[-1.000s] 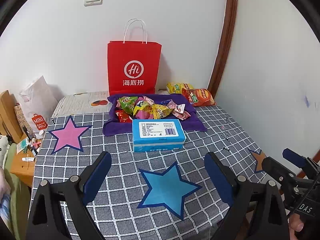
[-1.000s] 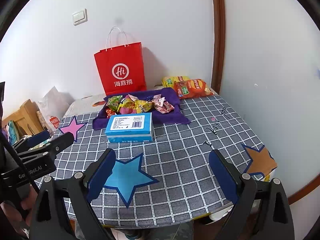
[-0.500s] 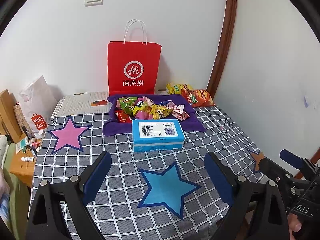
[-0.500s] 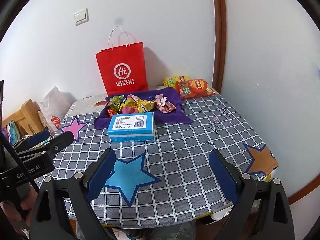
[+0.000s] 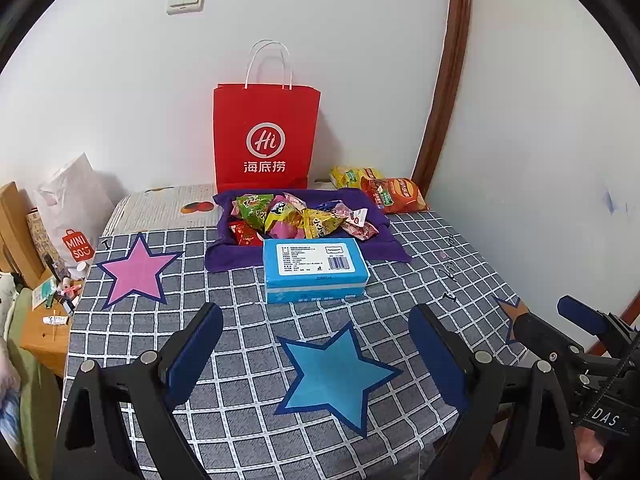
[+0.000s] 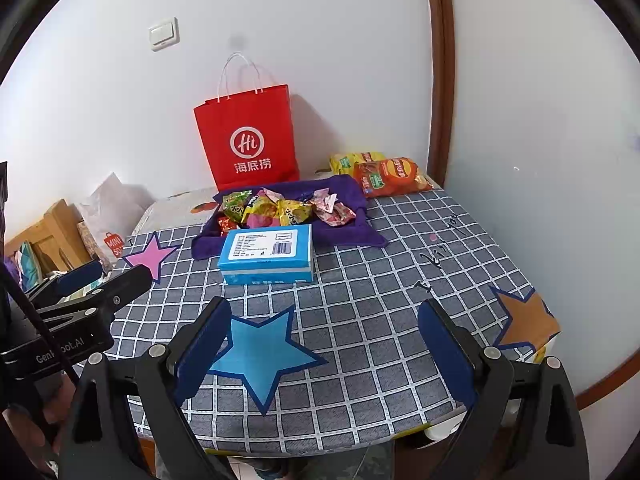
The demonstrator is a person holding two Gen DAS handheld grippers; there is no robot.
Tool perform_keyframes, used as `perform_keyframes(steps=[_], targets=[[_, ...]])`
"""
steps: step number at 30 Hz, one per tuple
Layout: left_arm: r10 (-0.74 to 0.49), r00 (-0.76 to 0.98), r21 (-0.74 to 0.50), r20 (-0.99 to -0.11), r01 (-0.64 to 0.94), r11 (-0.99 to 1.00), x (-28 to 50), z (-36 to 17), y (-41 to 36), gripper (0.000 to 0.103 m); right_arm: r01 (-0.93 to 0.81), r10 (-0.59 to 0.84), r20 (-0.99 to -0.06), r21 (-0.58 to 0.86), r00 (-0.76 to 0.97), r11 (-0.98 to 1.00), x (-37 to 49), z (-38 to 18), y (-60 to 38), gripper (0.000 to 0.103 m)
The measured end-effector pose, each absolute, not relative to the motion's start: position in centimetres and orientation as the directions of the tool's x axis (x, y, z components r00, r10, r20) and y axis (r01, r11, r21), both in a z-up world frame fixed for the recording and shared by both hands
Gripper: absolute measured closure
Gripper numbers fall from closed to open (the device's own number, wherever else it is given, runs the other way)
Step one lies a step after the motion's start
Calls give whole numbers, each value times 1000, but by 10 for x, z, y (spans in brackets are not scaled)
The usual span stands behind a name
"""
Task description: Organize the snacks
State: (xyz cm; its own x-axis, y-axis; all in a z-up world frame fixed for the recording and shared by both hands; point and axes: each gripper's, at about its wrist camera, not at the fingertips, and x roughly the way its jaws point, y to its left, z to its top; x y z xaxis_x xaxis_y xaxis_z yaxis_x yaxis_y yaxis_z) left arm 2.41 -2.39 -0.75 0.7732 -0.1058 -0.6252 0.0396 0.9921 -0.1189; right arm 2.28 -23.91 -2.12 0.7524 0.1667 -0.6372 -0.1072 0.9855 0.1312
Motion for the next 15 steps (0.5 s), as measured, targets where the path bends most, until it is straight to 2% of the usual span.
perform_keyframes(steps=[15], targets=[[-100, 776, -114, -622, 37, 993, 23, -7, -26, 9, -107, 174, -634, 142, 754, 984, 22, -22, -239, 10]])
